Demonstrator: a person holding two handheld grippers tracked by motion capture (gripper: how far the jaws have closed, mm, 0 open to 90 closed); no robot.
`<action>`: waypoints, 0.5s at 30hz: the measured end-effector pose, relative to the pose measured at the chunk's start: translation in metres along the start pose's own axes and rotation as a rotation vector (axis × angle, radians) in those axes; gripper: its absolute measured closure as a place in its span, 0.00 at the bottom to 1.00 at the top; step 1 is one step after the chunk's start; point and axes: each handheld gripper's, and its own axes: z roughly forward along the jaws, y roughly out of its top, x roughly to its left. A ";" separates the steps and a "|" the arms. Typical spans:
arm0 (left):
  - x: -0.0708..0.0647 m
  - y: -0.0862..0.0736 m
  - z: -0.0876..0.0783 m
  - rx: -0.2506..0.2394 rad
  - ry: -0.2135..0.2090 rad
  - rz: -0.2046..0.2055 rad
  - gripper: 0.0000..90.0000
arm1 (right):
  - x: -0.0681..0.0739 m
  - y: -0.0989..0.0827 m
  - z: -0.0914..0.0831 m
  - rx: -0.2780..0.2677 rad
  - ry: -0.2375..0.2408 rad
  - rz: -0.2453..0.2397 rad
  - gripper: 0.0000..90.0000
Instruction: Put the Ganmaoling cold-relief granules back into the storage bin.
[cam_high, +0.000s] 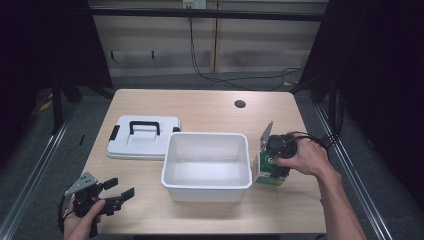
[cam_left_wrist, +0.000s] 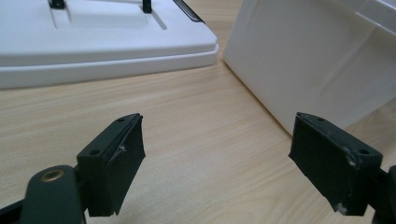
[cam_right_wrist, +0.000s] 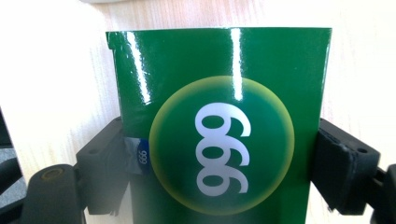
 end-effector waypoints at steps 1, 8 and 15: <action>0.000 0.000 0.000 0.001 -0.001 -0.003 0.19 | 0.000 0.000 -0.002 -0.001 -0.002 -0.003 0.19; 0.000 0.000 0.000 0.001 -0.002 -0.002 0.19 | 0.001 0.000 -0.013 -0.019 -0.018 0.008 0.19; 0.000 0.000 0.000 0.001 -0.002 -0.003 0.19 | 0.002 0.004 -0.025 -0.019 -0.017 -0.003 0.18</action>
